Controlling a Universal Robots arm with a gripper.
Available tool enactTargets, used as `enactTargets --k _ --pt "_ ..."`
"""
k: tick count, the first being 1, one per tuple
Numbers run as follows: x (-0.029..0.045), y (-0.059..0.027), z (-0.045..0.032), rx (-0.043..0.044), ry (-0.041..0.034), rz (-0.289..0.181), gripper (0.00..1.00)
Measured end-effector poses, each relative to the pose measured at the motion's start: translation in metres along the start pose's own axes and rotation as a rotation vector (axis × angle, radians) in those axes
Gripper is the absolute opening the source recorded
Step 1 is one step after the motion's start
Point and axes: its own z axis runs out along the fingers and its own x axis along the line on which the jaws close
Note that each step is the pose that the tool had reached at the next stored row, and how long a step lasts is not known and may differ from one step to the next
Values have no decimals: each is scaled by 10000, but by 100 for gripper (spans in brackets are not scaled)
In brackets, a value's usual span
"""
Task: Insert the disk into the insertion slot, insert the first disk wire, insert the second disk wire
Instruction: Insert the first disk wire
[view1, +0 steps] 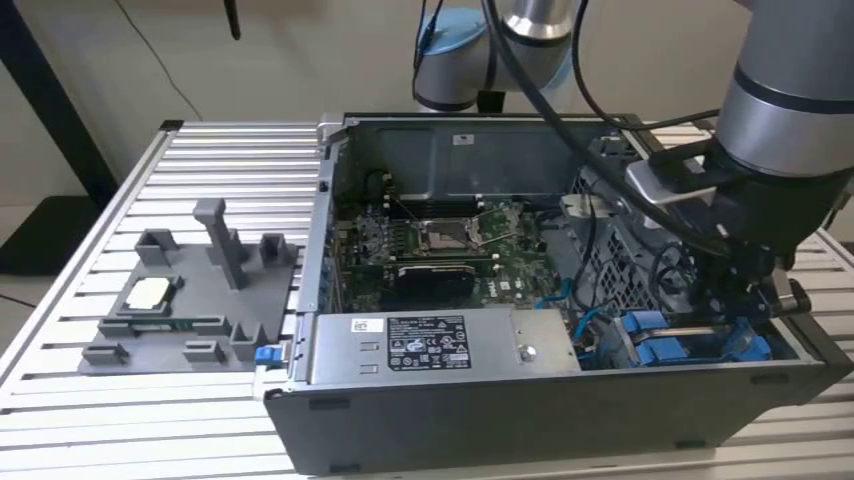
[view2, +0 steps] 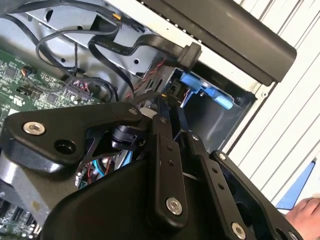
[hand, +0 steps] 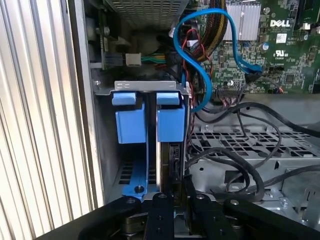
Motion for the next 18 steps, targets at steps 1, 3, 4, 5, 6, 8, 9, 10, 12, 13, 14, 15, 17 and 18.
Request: enactTargets --k 1,3,4,5,6,8,9,10,12,13,14,15,17,18 --pt "-2 1 3 9 -1 0 19" --pt "-1 2 4 19 5 -1 19" --pt "-2 2 5 20 8 -2 19" --pt "-2 2 7 20 12 -3 19" --pt "-2 2 7 21 19 -3 19" --pt "-2 -4 10 20 32 -8 19" --pt "-2 -7 11 20 37 -8 19" --pt "-2 -10 14 24 39 -10 19" --pt "-2 -12 21 22 47 -11 19" --pt "-1 -14 21 21 59 -14 19" --pt "-1 -15 21 22 71 -17 19" --pt "-2 -13 28 22 84 -20 19" --pt "0 -6 57 21 106 -26 20" --pt "0 -5 60 21 104 -26 20"
